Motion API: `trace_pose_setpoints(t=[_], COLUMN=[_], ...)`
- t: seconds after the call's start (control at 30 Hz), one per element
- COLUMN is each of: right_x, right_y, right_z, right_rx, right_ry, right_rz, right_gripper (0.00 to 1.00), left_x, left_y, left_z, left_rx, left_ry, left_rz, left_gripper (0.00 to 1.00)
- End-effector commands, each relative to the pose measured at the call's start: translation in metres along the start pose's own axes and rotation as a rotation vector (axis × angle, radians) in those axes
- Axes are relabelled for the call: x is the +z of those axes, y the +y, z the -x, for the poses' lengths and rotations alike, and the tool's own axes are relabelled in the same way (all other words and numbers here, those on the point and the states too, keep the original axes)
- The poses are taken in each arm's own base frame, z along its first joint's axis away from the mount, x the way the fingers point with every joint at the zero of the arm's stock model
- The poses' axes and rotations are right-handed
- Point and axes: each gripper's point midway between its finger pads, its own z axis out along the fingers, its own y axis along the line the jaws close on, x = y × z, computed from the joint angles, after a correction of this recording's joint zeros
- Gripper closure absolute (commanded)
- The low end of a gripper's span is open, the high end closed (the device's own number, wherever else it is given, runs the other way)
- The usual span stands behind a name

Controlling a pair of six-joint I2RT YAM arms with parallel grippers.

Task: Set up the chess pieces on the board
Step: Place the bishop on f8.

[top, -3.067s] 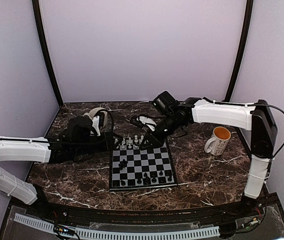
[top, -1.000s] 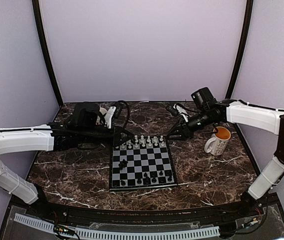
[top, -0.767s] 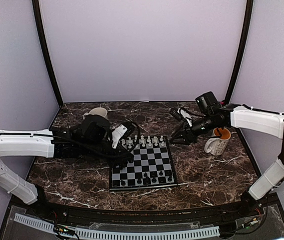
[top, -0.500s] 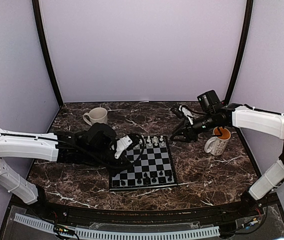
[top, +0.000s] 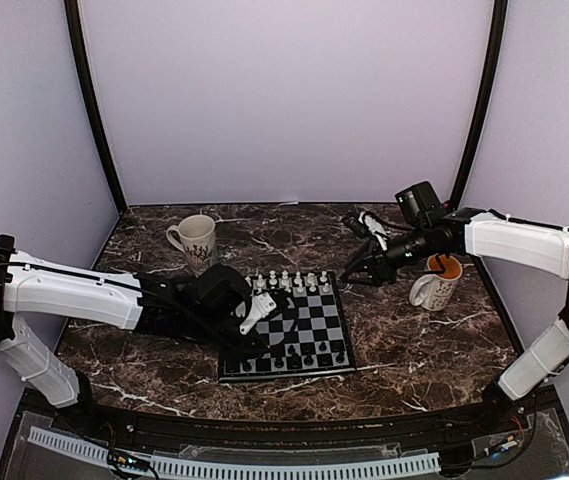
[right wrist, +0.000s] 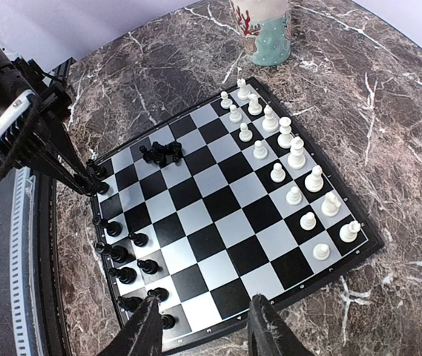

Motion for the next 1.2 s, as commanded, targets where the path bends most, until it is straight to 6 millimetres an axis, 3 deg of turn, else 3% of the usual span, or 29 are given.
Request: trace_pose_setpoints(t=[0.0,0.4,0.97,1.17], right_x=[0.001,0.004,0.005,0.005], right_y=[-0.002,-0.003,-0.002,-0.001], right_z=[0.000,-0.004,-0.006,-0.007], right_rx=[-0.013,-0.003,-0.004,-0.004], right_ry=[-0.015,-0.006,0.000,0.002], right_rz=[0.009,0.020,0.031,0.033], right_gripper=[0.60,0.60,0.60,0.60], left_x=[0.012,0.028,0.036,0.038], left_y=[-0.004,-0.007,-0.004,-0.003], left_z=[-0.014,-0.023,-0.015,-0.016], left_rx=[0.020,0.023,0.017,0.014], left_ry=[0.043,0.089,0.079,0.094], left_rz=[-0.002,0.015,0.038,0.044], left_gripper=[1.00,0.99,0.95,0.89])
